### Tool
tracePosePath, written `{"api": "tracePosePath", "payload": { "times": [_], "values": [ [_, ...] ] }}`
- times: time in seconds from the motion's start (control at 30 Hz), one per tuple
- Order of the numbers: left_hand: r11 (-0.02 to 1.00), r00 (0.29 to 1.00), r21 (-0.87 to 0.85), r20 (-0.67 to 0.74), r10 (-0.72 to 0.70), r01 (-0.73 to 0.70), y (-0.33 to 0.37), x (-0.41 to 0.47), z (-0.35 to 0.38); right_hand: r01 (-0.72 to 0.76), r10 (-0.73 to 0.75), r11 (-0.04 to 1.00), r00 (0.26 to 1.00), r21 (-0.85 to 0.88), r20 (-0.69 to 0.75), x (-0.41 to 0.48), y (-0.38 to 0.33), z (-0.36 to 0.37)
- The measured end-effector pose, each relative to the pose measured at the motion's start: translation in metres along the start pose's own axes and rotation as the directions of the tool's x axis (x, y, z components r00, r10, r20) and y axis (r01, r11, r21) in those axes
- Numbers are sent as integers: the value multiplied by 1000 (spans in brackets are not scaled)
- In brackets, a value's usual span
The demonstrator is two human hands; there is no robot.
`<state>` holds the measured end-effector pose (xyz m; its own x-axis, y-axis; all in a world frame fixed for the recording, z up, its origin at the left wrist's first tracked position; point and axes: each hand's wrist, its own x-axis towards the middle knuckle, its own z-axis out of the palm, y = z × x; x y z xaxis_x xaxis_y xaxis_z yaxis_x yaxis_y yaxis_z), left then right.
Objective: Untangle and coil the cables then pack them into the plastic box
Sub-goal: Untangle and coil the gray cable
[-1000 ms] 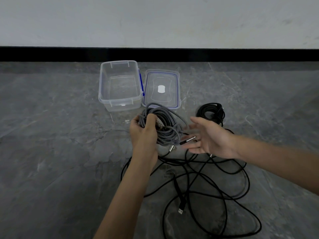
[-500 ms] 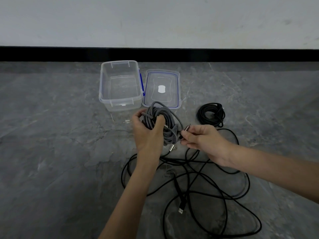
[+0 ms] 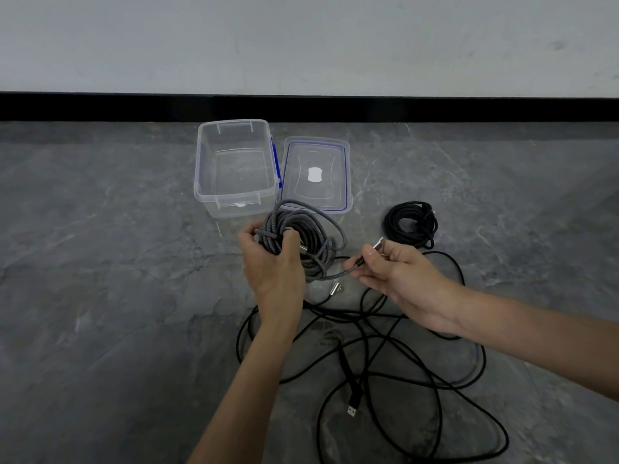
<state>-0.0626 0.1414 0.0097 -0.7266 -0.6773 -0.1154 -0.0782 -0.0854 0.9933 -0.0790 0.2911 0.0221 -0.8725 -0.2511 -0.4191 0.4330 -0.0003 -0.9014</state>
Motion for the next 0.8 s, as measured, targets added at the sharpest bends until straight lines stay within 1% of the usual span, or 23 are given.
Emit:
{"api": "tracePosePath", "payload": {
  "times": [0.13,0.2,0.3,0.37,0.5,0.57,0.63,0.73,0.8],
  "values": [
    [999,1000,-40,-13,-25,25,-2,8,-2,71,-71,997,997,-38,23,-1,-1,-2],
    [999,1000,-29,2,-20,20,-1,11,-3,136,-129,983,990,-123,64,-2,-4,-1],
    [1000,997,-1,82,-1,2,3,7,0,257,-227,920,965,-295,135,-5,-14,1],
    [1000,986,4,168,-4,4,5,3,4,288,-251,897,956,-334,149,-5,-20,0],
    [990,940,-91,334,-68,104,10,-9,10,277,-259,896,961,-347,98,-3,-28,0],
    [984,919,-126,389,-66,124,13,-13,11,280,-272,887,959,-366,75,-2,-29,1],
    [970,901,-182,430,-67,159,13,-14,10,270,-264,882,962,-386,69,-1,-29,1],
    [955,884,-219,460,-80,200,12,-13,8,220,-197,894,975,-390,100,-3,-31,3],
    [935,874,-246,472,-116,256,10,-11,7,226,-186,867,974,-443,133,-4,-32,5]
  ]
}}
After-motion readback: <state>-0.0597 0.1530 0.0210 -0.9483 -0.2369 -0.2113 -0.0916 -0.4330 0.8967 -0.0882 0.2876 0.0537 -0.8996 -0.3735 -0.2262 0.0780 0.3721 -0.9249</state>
